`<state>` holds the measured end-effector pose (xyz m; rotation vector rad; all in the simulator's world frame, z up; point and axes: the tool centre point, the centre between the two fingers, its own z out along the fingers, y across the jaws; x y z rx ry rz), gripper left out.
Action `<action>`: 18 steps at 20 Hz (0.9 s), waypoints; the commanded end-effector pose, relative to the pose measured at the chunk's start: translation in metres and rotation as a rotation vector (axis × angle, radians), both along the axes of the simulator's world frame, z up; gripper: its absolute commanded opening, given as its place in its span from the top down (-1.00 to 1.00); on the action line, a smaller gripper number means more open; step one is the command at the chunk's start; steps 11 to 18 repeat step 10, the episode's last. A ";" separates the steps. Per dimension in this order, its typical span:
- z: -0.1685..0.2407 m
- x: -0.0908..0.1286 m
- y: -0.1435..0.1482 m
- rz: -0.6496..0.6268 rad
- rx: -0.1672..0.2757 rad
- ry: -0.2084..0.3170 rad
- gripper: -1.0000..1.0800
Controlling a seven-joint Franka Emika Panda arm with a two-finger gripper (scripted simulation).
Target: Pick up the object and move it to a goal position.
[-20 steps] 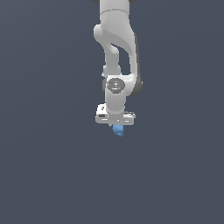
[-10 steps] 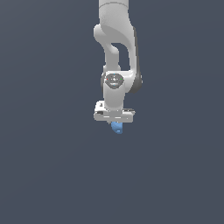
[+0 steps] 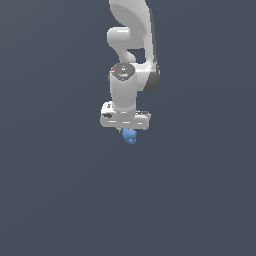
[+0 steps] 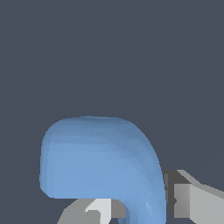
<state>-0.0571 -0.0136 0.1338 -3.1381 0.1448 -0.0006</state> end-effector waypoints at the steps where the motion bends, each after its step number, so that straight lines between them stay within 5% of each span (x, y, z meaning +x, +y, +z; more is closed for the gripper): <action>1: 0.015 -0.004 -0.005 0.000 0.000 0.000 1.00; 18: 0.038 -0.008 -0.014 0.000 0.000 0.000 1.00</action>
